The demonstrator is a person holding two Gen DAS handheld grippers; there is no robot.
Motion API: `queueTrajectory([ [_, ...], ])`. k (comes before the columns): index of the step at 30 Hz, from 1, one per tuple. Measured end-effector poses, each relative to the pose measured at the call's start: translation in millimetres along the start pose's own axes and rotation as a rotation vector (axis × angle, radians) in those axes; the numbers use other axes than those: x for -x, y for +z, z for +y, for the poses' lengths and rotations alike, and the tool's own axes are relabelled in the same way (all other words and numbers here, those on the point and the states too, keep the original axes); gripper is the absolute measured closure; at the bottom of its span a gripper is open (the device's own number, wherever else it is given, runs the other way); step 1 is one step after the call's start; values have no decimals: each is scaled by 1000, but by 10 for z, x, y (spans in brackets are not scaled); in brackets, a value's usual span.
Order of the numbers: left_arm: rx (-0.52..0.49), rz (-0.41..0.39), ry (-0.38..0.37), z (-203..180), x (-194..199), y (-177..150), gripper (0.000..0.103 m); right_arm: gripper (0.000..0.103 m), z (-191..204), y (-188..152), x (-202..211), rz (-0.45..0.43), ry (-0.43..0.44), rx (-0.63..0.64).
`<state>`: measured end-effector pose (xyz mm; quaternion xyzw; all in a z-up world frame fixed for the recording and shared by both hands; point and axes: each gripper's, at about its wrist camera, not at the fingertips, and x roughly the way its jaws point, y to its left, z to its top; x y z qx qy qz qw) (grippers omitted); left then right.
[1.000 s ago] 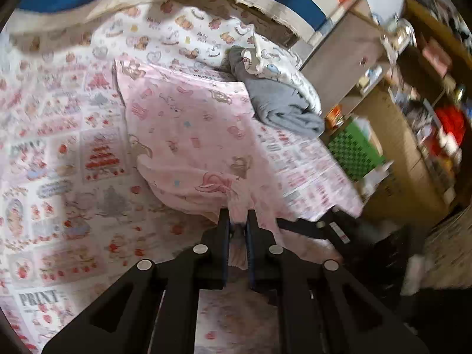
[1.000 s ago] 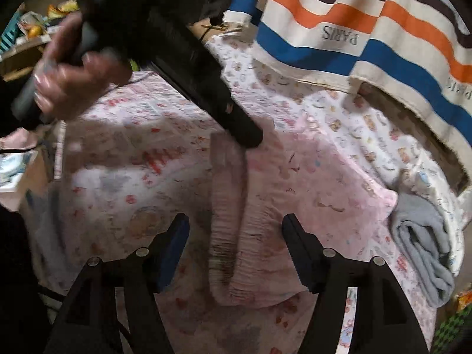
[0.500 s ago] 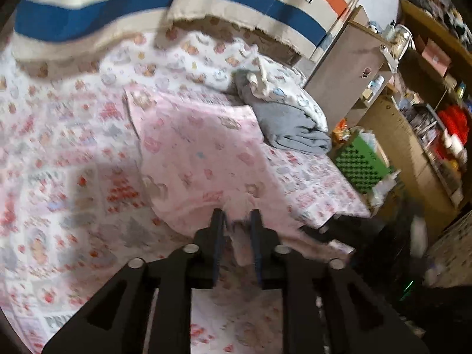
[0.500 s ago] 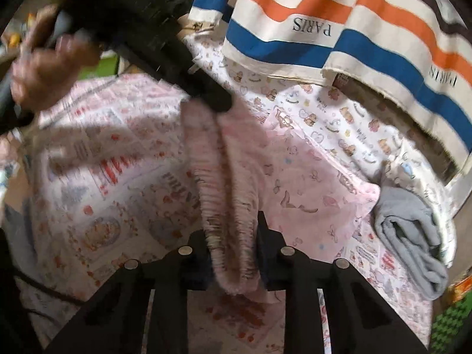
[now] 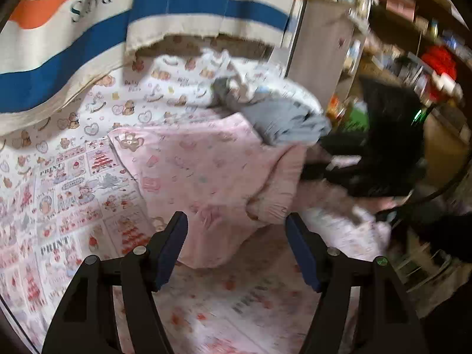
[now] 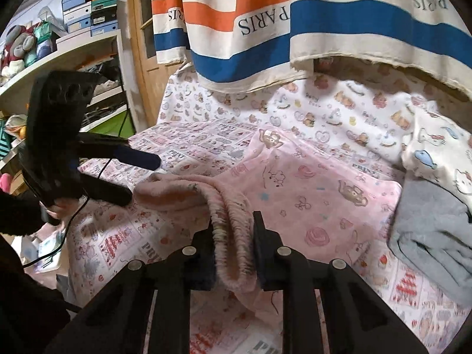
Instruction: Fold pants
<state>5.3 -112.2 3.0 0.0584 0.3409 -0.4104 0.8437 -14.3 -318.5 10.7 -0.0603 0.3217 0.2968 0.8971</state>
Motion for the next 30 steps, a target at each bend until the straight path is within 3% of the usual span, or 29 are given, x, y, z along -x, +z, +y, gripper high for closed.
queueTrajectory([
  [3, -5, 40, 9, 101, -226, 46, 36, 83, -94, 67, -57, 3, -3, 8],
  [6, -19, 50, -4, 132, -384, 103, 49, 83, -206, 115, -122, 6, 21, -15],
  [11, -54, 41, 21, 131, -507, 196, 48, 83, -417, 164, -185, -3, 47, -59],
  [17, 32, 63, 68, 338, -667, 291, 48, 82, -657, 193, -407, 28, -2, -92],
  [18, 47, 67, 74, 377, -688, 289, 48, 78, -696, 192, -454, 39, -32, -100],
  [20, 78, 71, 87, 454, -715, 278, 48, 57, -774, 187, -489, 37, -86, -127],
  [21, 90, 73, 91, 486, -715, 271, 48, 42, -826, 171, -457, 3, -112, -153],
  [26, 139, 86, 49, 570, -644, 229, 48, 40, -1015, 95, -202, -46, -89, -261],
  [30, 136, 101, -4, 536, -631, 201, 48, 40, -1046, -73, -20, -16, -17, -330],
])
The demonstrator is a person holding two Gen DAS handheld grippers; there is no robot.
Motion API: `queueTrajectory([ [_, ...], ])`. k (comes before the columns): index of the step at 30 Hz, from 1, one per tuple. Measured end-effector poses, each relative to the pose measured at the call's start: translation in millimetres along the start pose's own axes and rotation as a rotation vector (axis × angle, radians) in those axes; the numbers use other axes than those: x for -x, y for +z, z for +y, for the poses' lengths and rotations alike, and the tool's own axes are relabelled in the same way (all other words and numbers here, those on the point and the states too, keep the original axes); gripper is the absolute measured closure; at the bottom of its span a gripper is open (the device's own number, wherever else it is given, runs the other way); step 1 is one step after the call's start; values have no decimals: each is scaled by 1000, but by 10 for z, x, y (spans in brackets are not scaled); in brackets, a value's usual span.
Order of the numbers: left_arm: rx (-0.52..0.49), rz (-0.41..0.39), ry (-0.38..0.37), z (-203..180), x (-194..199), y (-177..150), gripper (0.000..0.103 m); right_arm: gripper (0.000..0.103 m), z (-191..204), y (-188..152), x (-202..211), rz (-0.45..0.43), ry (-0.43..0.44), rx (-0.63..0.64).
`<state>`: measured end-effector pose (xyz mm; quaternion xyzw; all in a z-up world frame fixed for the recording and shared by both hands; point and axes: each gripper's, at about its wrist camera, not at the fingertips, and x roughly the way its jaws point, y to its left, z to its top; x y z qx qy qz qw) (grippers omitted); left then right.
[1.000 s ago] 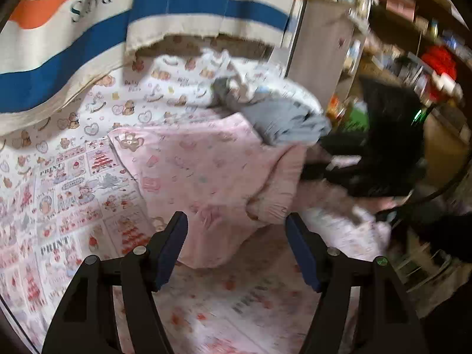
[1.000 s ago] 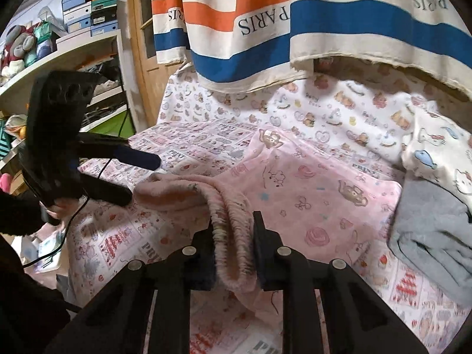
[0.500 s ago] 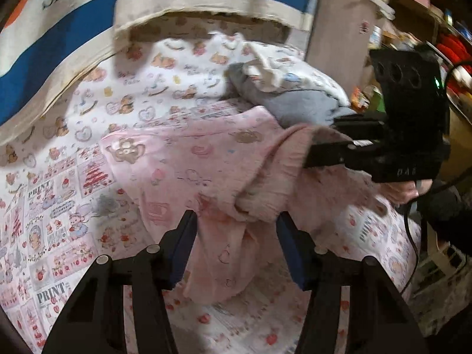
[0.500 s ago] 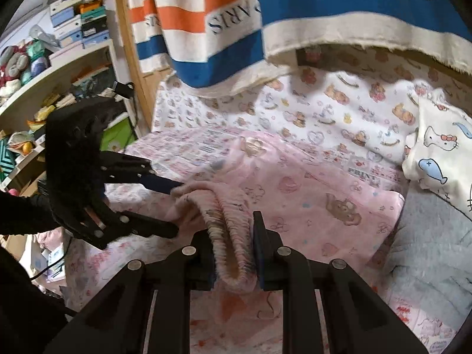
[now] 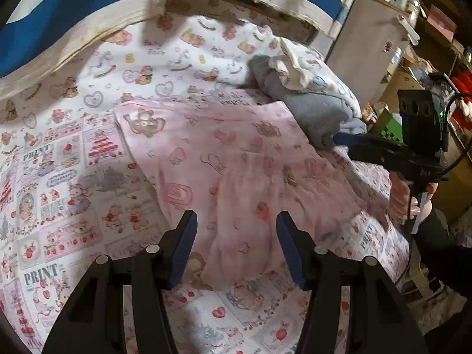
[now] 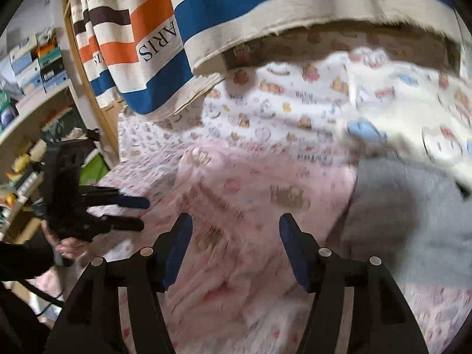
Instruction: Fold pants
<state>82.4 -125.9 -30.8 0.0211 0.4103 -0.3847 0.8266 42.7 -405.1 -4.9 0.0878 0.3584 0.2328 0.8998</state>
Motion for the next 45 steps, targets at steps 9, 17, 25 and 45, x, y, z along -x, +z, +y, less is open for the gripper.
queueTrajectory([
  [9, -25, 38, 0, -122, -169, -27, 98, 67, 85, -464, -134, 146, 59, -75],
  [17, -21, -36, 78, -73, 209, -31, 100, 99, 156, -334, 122, 49, 12, -29],
  [25, -57, 45, 101, -58, 141, -253, 96, 99, 97, -463, 6, 138, -40, -5],
  [45, -80, 36, 76, -144, -303, 297, 92, 93, 142, -197, -509, 179, -53, 34],
])
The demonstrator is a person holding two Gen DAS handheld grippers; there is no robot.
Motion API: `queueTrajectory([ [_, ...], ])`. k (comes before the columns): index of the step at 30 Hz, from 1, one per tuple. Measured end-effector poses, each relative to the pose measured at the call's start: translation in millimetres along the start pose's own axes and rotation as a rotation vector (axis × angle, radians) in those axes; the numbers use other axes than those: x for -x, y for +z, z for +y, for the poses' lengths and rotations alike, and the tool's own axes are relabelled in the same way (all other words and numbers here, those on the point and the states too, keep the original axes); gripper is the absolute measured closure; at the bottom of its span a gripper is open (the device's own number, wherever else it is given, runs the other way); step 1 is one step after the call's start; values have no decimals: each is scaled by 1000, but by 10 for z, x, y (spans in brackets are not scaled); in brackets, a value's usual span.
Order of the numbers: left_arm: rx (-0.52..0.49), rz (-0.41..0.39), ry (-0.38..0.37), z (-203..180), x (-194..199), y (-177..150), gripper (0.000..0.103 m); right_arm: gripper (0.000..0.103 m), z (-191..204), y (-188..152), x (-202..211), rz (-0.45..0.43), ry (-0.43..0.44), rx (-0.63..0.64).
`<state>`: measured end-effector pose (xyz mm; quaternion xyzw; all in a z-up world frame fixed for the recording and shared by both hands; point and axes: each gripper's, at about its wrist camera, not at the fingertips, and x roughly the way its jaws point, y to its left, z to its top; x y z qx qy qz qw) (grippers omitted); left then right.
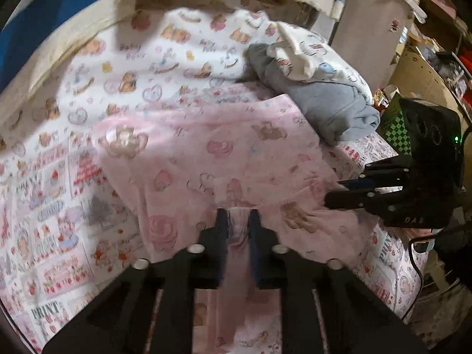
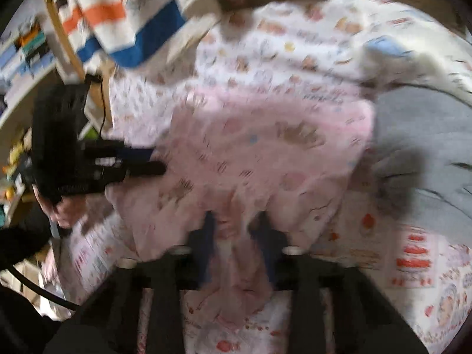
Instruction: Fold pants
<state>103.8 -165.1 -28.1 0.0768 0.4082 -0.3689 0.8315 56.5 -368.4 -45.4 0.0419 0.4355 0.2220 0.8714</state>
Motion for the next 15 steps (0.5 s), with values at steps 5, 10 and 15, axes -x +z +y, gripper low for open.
queueTrajectory([
  [5, -7, -107, 14, -26, 205, 196, 93, 98, 94, 178, 286, -159, -48, 38],
  [10, -25, -71, 82, 28, -17, 266, 90, 98, 40, 328, 230, -182, -137, 32],
  [15, -18, -2, 174, 160, -246, 159, 72, 98, -70, 288, -69, -107, -244, 33],
])
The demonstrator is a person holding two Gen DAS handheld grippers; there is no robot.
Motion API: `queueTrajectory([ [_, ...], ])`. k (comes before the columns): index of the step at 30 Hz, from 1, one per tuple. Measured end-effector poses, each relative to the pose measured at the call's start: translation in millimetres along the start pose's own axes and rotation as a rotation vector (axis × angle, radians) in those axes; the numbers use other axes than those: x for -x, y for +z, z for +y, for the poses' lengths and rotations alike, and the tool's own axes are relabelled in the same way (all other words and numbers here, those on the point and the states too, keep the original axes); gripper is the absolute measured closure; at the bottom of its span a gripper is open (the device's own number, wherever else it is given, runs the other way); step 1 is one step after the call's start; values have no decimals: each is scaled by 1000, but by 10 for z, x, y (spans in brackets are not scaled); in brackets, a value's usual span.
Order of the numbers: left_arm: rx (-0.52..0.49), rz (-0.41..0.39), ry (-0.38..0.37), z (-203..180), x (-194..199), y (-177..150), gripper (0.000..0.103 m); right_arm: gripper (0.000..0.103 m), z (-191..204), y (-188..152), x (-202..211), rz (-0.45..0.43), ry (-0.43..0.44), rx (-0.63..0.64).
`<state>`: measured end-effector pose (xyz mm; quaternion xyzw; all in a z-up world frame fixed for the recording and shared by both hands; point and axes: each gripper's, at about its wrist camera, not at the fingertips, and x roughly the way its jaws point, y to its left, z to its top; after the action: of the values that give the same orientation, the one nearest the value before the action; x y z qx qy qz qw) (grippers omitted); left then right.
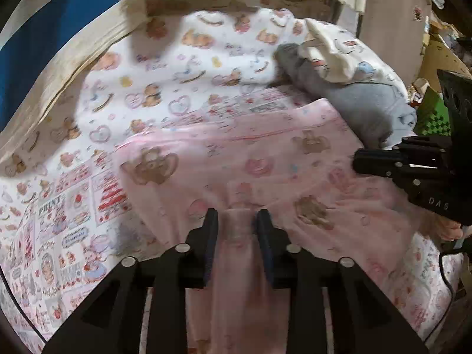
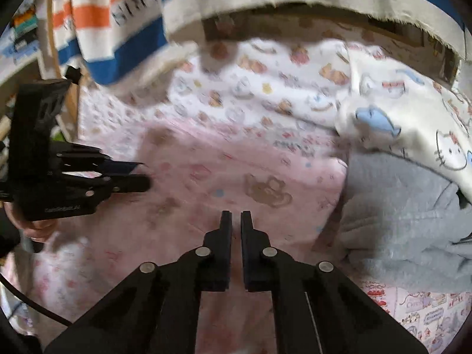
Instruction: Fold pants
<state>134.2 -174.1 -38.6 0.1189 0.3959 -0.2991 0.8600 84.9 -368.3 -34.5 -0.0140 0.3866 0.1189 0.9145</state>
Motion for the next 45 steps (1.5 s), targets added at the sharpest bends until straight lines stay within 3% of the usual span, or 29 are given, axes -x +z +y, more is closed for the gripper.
queueTrajectory([
  [1, 14, -6, 7, 32, 54, -10, 65, 98, -28, -13, 1, 7, 0, -8],
  [3, 26, -44, 28, 76, 235, -45, 61, 98, -101, -32, 87, -10, 12, -39],
  [5, 12, -109, 73, 92, 502, -138, 55, 88, -144, -91, 282, -62, -1, -44],
  [7, 2, -154, 94, 94, 749, -288, 55, 46, -131, -207, 507, -115, -9, -27],
  [8, -8, -169, 95, 78, 847, -365, 55, 46, -101, -262, 593, -129, 2, -13],
  [10, -55, -185, 85, -13, 990, -526, 55, 46, -15, -360, 735, -112, 41, 50],
  [13, -218, -176, 50, -273, 1057, -722, 55, 46, 268, -504, 894, -109, 81, 216],
  [17, -369, -123, 56, -524, 881, -773, 55, 46, 580, -566, 820, -59, 61, 384],
  [22, -283, 4, 54, -374, 482, -717, 55, 46, 681, -566, 589, 11, 24, 437],
  [25, -256, 6, 48, -307, 409, -722, 56, 46, 677, -609, 459, 46, -15, 465],
  [27, -257, -3, 51, -304, 399, -717, 66, 46, 651, -621, 371, 55, -50, 475],
  [28, -252, 0, 47, -295, 388, -701, 84, 46, 632, -620, 347, 57, -53, 470],
  [30, -245, 6, 39, -284, 359, -671, 95, 63, 566, -602, 296, 58, -27, 432],
  [31, -241, 1, 42, -290, 379, -667, 96, 88, 530, -581, 274, 72, 14, 399],
  [32, -245, -3, 44, -307, 413, -666, 96, 92, 519, -559, 266, 76, 29, 377],
  [36, -266, -14, 54, -359, 673, -731, 97, 95, 577, -592, 422, 58, 30, 384],
  [39, -256, 25, 8, -408, 920, -856, 97, 95, 636, -672, 633, 88, 124, 363],
  [45, -195, 103, -64, -538, 1276, -1209, 96, 95, 916, -990, 1065, 142, 215, 360],
])
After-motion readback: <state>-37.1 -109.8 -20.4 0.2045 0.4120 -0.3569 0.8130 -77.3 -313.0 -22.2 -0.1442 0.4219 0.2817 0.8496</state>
